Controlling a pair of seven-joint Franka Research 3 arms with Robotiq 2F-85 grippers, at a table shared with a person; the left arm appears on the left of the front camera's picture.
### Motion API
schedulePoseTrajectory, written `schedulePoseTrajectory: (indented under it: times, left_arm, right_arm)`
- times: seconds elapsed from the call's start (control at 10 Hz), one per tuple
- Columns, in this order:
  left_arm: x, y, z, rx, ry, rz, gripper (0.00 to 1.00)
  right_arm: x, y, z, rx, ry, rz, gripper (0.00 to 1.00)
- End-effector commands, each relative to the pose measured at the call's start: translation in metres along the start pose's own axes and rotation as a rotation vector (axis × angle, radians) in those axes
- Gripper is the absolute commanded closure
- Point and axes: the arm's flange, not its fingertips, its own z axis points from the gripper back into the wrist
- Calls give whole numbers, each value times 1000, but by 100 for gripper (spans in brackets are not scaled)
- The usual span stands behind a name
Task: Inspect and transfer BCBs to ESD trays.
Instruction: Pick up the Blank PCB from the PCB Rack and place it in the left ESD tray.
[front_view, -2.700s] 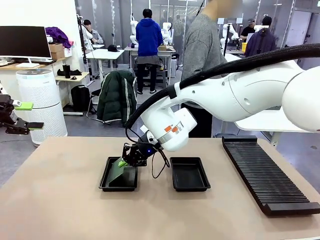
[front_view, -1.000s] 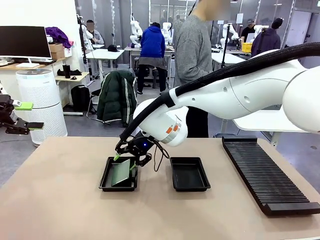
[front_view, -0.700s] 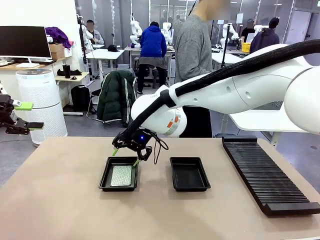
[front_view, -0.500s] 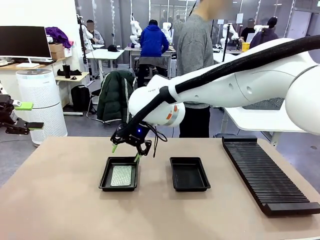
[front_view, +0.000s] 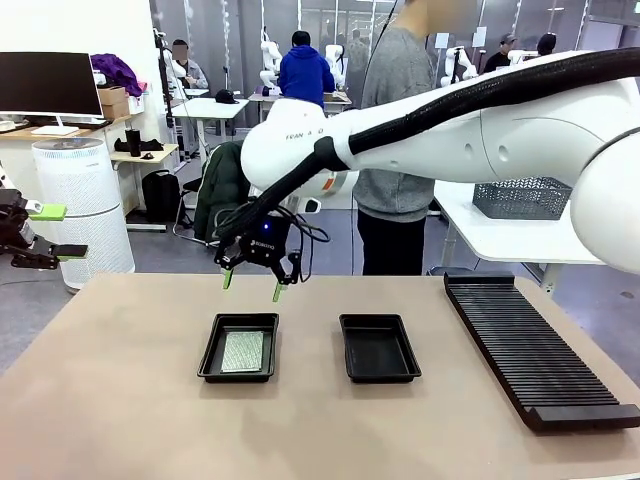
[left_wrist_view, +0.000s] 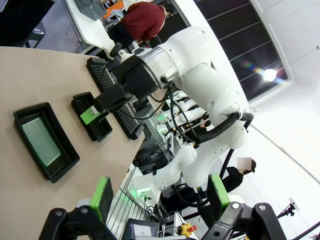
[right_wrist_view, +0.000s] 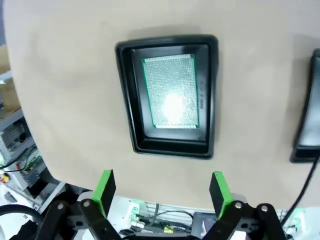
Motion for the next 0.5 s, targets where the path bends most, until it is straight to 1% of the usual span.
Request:
schedulePoseTrajectory:
  times: [0.0,0.2,0.4]
  left_arm:
    - [0,-1,1,-3,-6,7,0]
    - [0,-1,1,-3,-6,7,0]
    - [0,-1,1,-3,-6,7,0]
  right_arm:
    - [-5,7,19,-97,-7,-31,0]
    - [-9,8,28,-150,3,-24,0]
    - [-9,3,32,-168,-3,-28,0]
